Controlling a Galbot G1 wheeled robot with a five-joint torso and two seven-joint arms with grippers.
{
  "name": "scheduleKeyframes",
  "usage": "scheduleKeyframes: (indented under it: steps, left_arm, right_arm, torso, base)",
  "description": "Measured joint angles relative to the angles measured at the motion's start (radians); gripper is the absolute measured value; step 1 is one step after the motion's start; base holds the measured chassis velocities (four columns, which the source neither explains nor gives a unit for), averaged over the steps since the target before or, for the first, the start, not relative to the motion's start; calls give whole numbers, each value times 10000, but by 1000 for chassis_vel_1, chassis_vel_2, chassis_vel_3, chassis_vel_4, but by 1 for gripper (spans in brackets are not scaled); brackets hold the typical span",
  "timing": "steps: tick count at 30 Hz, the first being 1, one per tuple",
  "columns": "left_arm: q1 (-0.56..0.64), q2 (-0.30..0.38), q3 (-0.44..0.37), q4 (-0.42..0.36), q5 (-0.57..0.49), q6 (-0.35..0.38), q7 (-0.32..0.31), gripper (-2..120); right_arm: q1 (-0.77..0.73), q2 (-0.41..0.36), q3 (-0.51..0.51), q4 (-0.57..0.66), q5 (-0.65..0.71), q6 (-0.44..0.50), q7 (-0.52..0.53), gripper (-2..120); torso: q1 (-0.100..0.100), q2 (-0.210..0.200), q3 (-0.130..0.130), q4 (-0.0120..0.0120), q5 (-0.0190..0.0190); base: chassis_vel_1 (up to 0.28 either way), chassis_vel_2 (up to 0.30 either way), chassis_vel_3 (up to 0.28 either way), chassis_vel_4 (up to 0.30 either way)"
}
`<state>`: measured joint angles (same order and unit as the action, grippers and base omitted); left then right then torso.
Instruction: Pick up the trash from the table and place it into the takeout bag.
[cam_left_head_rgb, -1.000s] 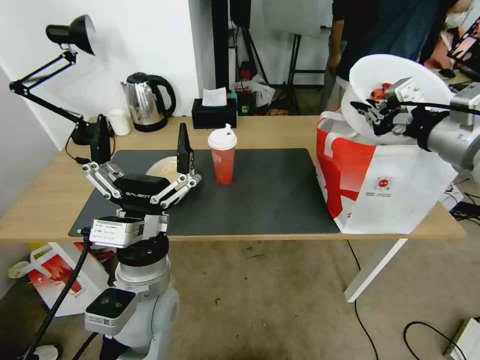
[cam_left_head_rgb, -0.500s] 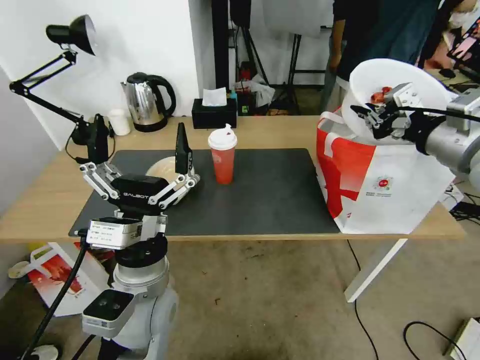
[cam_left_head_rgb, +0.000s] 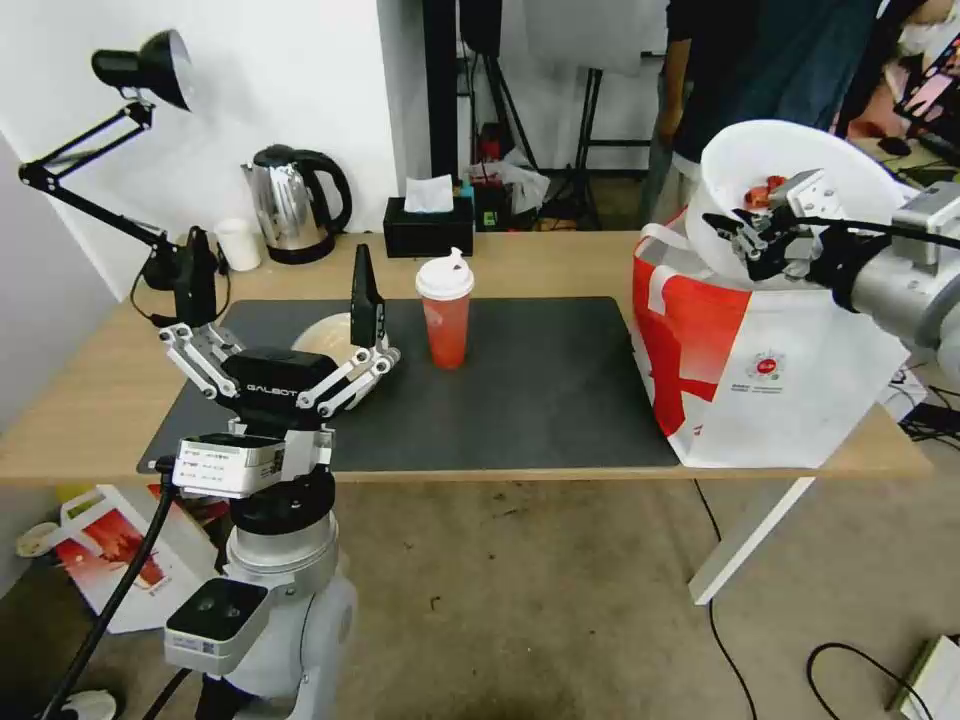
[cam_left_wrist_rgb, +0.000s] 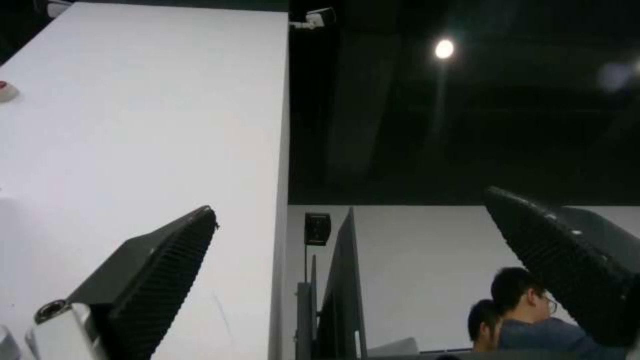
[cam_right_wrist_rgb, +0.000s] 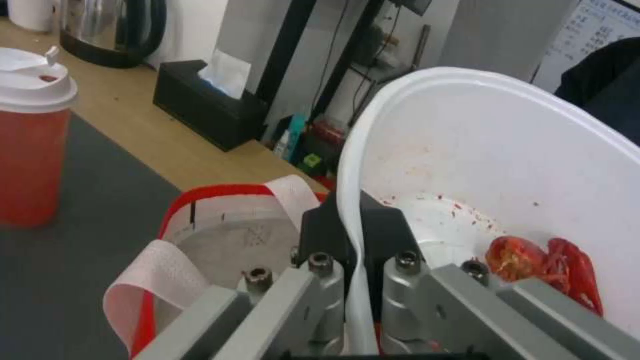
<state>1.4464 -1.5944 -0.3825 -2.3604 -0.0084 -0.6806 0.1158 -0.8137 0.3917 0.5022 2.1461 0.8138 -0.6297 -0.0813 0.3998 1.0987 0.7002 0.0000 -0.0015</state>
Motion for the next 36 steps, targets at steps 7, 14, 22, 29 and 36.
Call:
scheduleKeyframes:
  steps: [7, 14, 22, 29, 36]
  left_arm:
    - [-10, 0, 7, 0, 0, 18, 0, 100]
    - [-15, 0, 12, 0, 2, 25, 0, 100]
    - [-32, 0, 15, 11, 6, 36, 1, 100]
    - [-35, 0, 11, 13, 10, 36, 1, 100]
    - [-34, -3, 14, 13, 13, 36, 1, 100]
  right_arm:
    - [30, -16, -9, -5, -51, 2, -60, 13]
    - [52, -25, -54, -19, -70, 19, -62, 34]
    - [60, -4, -66, -31, -89, 45, -55, 64]
    - [71, 11, -76, -21, -91, 72, -49, 89]
    - [137, -10, -77, -1, -91, 116, -38, 100]
  torso:
    - [0, 0, 0, 0, 0]
    - [0, 0, 0, 0, 0]
    - [0, 0, 0, 0, 0]
    - [0, 0, 0, 0, 0]
    - [0, 0, 0, 0, 0]
  base:
    - [0, 0, 0, 0]
    - [0, 0, 0, 0]
    - [0, 0, 0, 0]
    - [0, 0, 0, 0]
    - [0, 0, 0, 0]
